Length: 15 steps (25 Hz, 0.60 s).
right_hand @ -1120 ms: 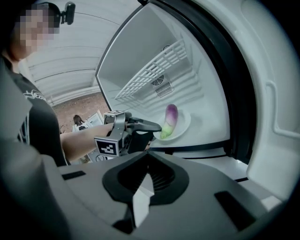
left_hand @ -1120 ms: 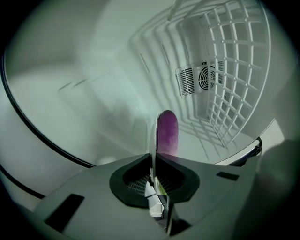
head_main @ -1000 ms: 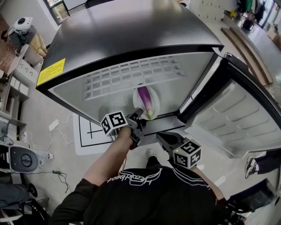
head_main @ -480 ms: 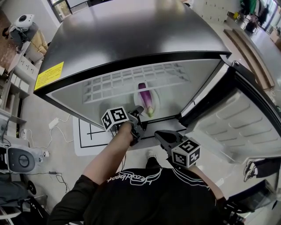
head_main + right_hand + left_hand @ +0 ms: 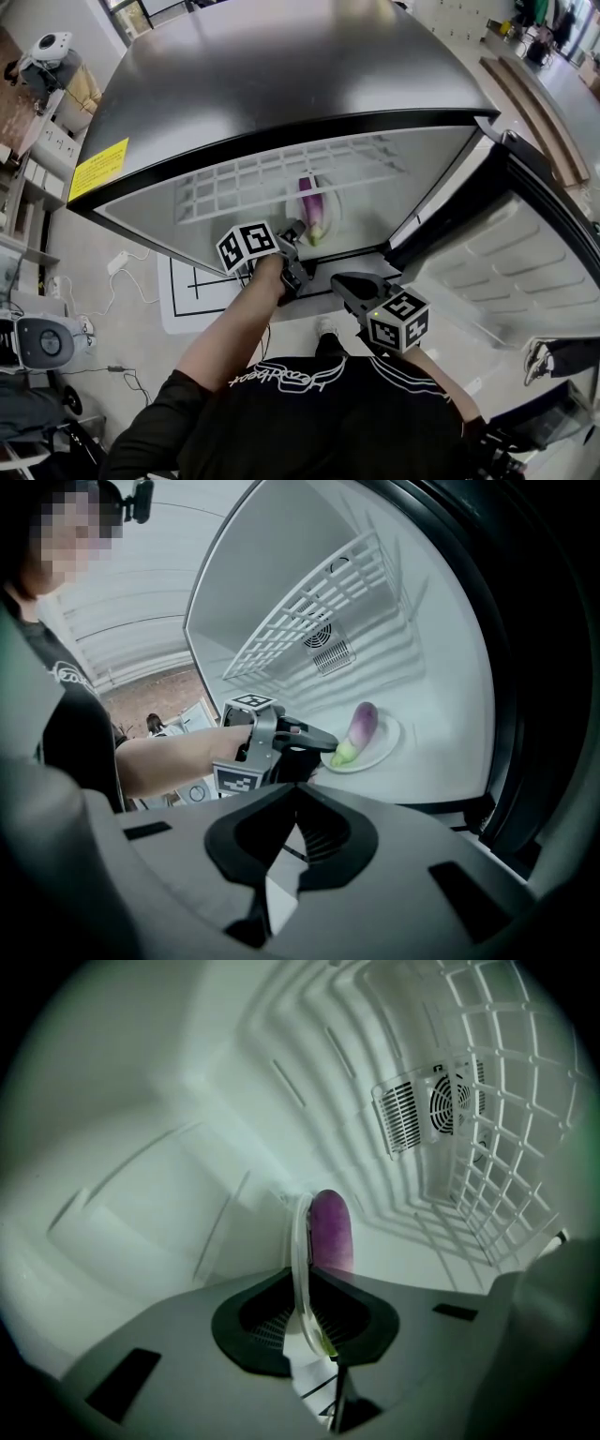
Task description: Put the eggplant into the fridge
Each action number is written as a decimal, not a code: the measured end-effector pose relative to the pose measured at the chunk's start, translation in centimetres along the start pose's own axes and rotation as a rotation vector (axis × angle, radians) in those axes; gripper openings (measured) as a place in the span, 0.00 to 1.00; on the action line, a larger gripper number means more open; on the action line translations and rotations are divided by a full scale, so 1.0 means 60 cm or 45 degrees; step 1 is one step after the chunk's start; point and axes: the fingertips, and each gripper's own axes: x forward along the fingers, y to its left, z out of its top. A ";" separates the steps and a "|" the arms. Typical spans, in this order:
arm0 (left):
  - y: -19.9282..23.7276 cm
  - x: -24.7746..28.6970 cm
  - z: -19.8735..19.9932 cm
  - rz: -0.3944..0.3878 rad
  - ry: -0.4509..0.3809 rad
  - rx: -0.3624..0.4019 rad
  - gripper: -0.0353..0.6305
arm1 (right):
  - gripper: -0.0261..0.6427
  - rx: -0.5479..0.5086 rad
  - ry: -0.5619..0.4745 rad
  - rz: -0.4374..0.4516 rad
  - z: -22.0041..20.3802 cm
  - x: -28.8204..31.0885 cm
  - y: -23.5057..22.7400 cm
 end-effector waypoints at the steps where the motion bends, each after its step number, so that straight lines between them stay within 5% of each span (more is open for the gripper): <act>1: 0.001 0.000 0.002 0.015 -0.003 0.019 0.10 | 0.05 -0.002 -0.001 -0.001 0.002 0.001 -0.001; 15: -0.017 -0.012 0.019 0.067 -0.052 0.217 0.42 | 0.05 -0.008 -0.001 0.015 0.008 0.014 0.011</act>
